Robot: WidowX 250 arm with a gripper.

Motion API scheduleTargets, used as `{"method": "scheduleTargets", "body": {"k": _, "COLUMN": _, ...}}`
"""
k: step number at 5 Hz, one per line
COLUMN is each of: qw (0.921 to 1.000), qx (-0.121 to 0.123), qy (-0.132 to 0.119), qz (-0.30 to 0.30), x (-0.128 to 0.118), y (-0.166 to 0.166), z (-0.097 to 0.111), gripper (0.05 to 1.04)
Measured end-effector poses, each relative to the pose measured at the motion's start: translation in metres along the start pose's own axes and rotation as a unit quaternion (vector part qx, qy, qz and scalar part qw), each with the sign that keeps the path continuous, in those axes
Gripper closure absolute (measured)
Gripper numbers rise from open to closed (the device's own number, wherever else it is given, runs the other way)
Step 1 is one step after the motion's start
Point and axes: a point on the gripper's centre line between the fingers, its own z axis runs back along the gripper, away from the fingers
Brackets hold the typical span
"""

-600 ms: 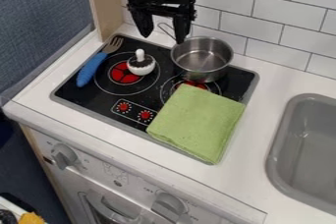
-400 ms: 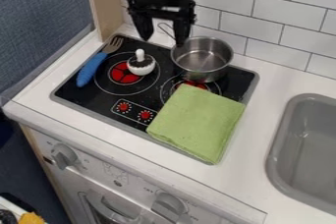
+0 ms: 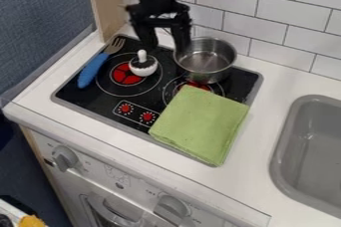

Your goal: Move the silver pot on top of the green cloth

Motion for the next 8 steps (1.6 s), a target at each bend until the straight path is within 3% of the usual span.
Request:
{"method": "scheduleTargets", "body": {"k": 1, "qw": 0.9973, "qx": 0.017, "qy": 0.047, "qz": -0.054, "x": 0.013, "y": -0.042, "z": -0.011, "gripper": 0.083}}
{"method": "scheduleTargets", "body": {"k": 2, "qw": 0.9928, "qx": 0.048, "qy": 0.081, "qz": -0.074, "x": 0.014, "y": -0.055, "z": -0.032, "gripper": 0.083}}
{"method": "scheduleTargets", "body": {"k": 4, "qw": 0.9914, "qx": 0.079, "qy": 0.065, "qz": -0.082, "x": 0.021, "y": -0.070, "z": -0.051, "gripper": 0.083}}
{"method": "scheduleTargets", "body": {"k": 6, "qw": 0.9900, "qx": 0.091, "qy": 0.071, "qz": -0.081, "x": 0.021, "y": -0.068, "z": -0.072, "gripper": 0.133}}
{"method": "scheduleTargets", "body": {"k": 8, "qw": 0.9888, "qx": 0.093, "qy": 0.079, "qz": -0.085, "x": 0.021, "y": -0.066, "z": -0.078, "gripper": 0.721}}
